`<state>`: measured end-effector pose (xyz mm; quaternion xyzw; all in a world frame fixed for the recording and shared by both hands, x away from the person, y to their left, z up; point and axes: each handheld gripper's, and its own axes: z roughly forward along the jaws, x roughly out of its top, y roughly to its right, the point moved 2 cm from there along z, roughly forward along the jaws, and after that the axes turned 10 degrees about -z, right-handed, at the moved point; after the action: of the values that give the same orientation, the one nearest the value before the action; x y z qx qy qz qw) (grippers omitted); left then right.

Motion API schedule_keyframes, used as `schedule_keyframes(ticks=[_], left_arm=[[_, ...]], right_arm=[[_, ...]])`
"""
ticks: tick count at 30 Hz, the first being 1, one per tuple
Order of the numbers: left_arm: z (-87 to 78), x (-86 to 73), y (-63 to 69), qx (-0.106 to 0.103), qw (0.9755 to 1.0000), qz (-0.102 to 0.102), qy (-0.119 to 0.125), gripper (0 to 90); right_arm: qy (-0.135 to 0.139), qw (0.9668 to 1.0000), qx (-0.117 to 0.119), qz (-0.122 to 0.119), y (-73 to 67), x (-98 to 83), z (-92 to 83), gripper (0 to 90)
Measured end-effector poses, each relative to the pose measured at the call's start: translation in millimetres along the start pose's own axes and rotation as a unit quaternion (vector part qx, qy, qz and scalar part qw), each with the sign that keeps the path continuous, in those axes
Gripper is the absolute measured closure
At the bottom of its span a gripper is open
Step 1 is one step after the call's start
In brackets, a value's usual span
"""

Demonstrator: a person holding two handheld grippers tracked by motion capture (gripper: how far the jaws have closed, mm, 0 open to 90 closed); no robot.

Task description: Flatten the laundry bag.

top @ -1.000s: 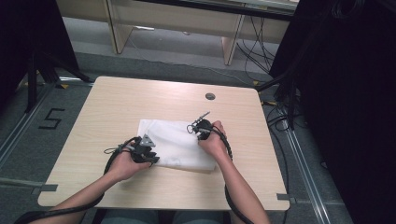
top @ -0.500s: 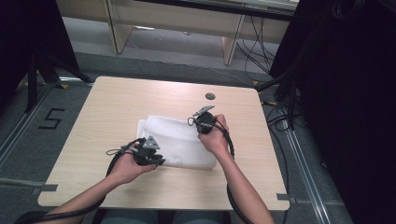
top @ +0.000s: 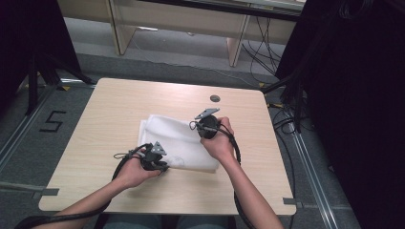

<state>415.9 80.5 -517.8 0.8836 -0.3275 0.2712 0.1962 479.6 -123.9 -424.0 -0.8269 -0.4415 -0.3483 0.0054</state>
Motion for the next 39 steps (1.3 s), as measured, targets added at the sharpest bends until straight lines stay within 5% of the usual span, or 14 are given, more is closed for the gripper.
schedule_keyframes(ticks=[3,4,10,13,14,23,32,39], left_arm=[[-0.7,1.9,-4.4,0.005,0.9999,0.008,-0.006,78.3],[1.4,1.7,-3.9,0.003,0.9999,-0.009,0.006,78.2],[0.0,2.3,-9.5,0.012,0.9998,-0.016,0.005,78.0],[-3.5,1.6,-10.8,0.009,0.9999,-0.009,0.004,78.0],[-5.3,0.5,-10.5,0.011,0.9998,-0.015,0.006,77.9],[-47.2,-13.6,-21.2,0.015,0.9997,-0.014,0.014,77.2],[-81.0,-40.0,-45.9,0.039,0.9972,-0.05,0.038,76.3],[-102.0,-46.5,-73.4,0.062,0.9924,-0.087,0.061,74.9]], right_arm=[[0.012,0.9999,0.003,0.0,-5.8,0.8,-8.4,89.8],[0.016,0.9999,0.004,-0.004,-6.5,0.8,-10.1,89.8],[0.04,0.9984,0.001,-0.039,-18.4,-2.3,-25.4,89.8],[0.047,0.9983,0.003,-0.034,-28.1,-5.3,-33.5,89.8],[0.056,0.9967,-0.009,-0.058,-27.7,-8.0,-34.6,89.8],[0.068,0.9944,-0.003,-0.081,-41.8,-21.4,-41.0,89.7],[0.071,0.9929,0.011,-0.095,-58.8,-28.4,-45.9,89.7],[0.078,0.9915,0.036,-0.098,-69.6,-34.4,-47.5,89.7]])
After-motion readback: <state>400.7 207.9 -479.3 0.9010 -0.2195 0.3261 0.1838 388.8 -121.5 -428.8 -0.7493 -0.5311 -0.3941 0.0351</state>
